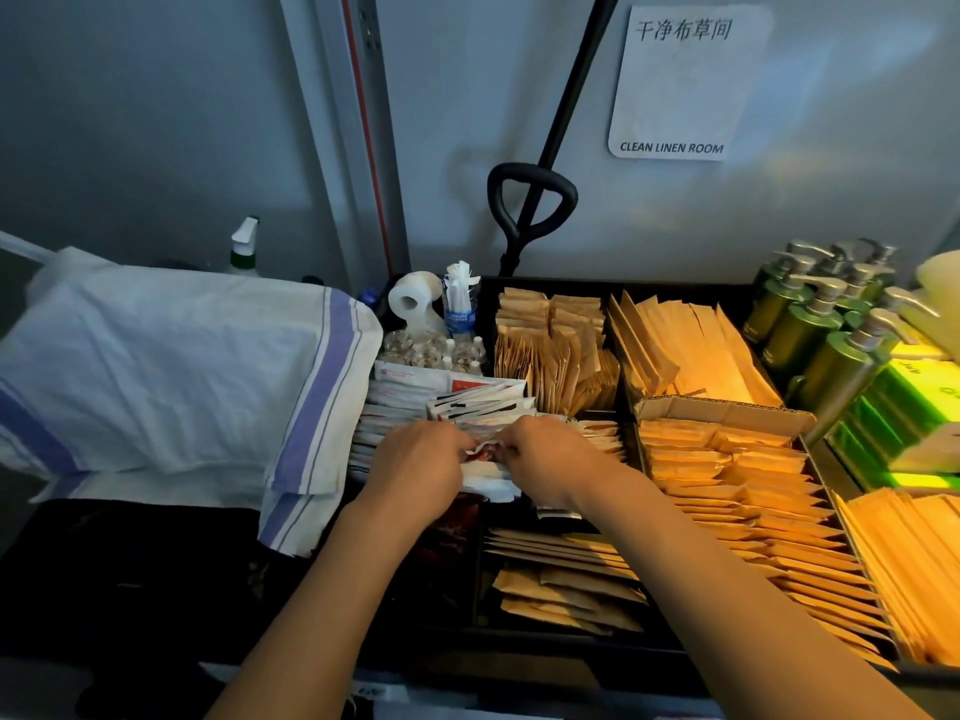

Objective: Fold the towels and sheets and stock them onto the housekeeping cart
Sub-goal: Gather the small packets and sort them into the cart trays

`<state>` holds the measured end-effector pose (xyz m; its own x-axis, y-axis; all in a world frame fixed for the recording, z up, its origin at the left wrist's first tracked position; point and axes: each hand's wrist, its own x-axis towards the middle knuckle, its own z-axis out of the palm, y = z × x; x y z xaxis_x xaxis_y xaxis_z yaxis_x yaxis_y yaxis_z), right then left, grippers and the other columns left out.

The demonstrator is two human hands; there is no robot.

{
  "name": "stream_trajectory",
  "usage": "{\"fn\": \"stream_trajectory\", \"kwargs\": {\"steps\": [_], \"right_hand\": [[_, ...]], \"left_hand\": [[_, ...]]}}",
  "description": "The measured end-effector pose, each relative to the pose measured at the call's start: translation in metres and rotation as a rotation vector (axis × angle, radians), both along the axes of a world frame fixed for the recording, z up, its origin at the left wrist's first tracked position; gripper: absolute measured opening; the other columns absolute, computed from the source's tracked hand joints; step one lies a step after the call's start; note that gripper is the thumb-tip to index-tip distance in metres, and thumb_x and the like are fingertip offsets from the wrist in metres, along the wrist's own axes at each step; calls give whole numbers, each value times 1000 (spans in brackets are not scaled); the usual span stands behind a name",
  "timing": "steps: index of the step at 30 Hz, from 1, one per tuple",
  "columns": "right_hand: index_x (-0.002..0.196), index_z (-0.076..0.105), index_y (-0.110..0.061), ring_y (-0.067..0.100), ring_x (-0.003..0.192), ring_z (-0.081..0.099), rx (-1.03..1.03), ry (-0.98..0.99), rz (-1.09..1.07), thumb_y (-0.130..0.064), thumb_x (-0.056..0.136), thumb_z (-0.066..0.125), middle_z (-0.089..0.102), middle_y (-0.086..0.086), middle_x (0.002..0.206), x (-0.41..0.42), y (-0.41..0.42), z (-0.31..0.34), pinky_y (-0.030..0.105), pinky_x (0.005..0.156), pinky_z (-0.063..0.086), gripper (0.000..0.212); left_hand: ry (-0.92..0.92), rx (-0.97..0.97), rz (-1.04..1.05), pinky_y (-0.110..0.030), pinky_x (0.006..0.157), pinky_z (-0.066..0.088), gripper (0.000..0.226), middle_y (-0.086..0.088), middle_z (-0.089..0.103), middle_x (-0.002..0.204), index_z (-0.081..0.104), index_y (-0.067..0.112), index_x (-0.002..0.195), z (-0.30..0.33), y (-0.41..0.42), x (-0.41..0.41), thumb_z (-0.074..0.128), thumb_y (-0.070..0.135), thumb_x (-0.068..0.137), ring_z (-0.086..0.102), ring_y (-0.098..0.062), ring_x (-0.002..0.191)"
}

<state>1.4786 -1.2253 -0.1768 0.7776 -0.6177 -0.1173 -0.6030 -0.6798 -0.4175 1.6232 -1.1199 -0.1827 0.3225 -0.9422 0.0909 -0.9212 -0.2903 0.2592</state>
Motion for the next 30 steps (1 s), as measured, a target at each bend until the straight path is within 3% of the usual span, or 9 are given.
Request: {"fn": "stream_trajectory", "kwargs": {"steps": [3, 5, 8, 11, 14, 16, 20, 25, 30], "right_hand": [[78, 59, -21, 25, 74, 56, -42, -63, -4, -21, 101, 52, 60, 4, 77, -7, 7, -3, 31, 66, 36, 24], [69, 56, -22, 19, 64, 51, -13, -172, -12, -19, 99, 55, 56, -1, 67, -18, 9, -3, 33, 60, 33, 30], [80, 74, -20, 10, 69, 61, -69, -285, -17, -15, 96, 62, 72, -3, 77, -32, 7, 3, 32, 66, 50, 21], [109, 80, -19, 3, 89, 70, -90, -354, -74, -14, 94, 69, 79, -6, 101, -43, 7, 10, 21, 87, 56, 19], [115, 79, -20, -3, 92, 68, -102, -367, -121, -10, 93, 68, 78, -9, 106, -57, 7, 14, -1, 83, 42, 26], [115, 79, -22, -5, 93, 66, -103, -367, -126, -10, 92, 68, 77, -12, 107, -69, 10, 16, -7, 77, 37, 28], [116, 78, -27, -6, 97, 67, -85, -337, -109, -17, 91, 75, 76, -16, 107, -95, 19, 14, 4, 86, 44, 28], [120, 75, -30, -7, 98, 66, -52, -231, -83, -30, 89, 79, 75, -16, 112, -117, 24, 2, 11, 89, 49, 32], [129, 70, -28, 10, 108, 66, -84, -4, 30, -42, 85, 78, 73, -9, 120, -121, 30, -10, 33, 96, 55, 47]], "left_hand": [[25, -29, 4, -39, 77, 54, 30, -1, 74, 100, 77, 34, 113, 2, 4, -3, 54, 20, 99, 68, -26, 92], [102, -146, 38, -39, 82, 57, 24, 5, 76, 104, 77, 37, 116, 4, 12, -3, 62, 30, 99, 69, -21, 96], [182, -349, 95, -29, 85, 56, 25, 9, 77, 108, 77, 36, 117, 8, 23, -1, 74, 34, 92, 69, -14, 99], [203, -433, 91, -20, 86, 47, 23, 10, 76, 110, 79, 32, 113, 16, 31, -1, 77, 26, 91, 67, -9, 99], [235, -508, 46, -14, 88, 44, 22, 13, 75, 108, 81, 28, 109, 22, 39, -4, 78, 18, 89, 64, 0, 97], [271, -549, 20, -12, 88, 45, 23, 18, 72, 106, 81, 28, 108, 21, 45, -8, 78, 16, 89, 63, 2, 97], [336, -560, -47, -25, 95, 54, 22, 15, 75, 108, 80, 26, 108, 10, 52, -29, 77, 14, 90, 66, 2, 102], [360, -458, -143, -29, 103, 51, 25, 18, 73, 113, 77, 32, 114, -8, 55, -68, 76, 21, 91, 63, 4, 110], [313, -305, -143, -27, 103, 50, 28, 17, 71, 116, 75, 33, 119, -24, 49, -88, 75, 25, 92, 61, 2, 111]]}}
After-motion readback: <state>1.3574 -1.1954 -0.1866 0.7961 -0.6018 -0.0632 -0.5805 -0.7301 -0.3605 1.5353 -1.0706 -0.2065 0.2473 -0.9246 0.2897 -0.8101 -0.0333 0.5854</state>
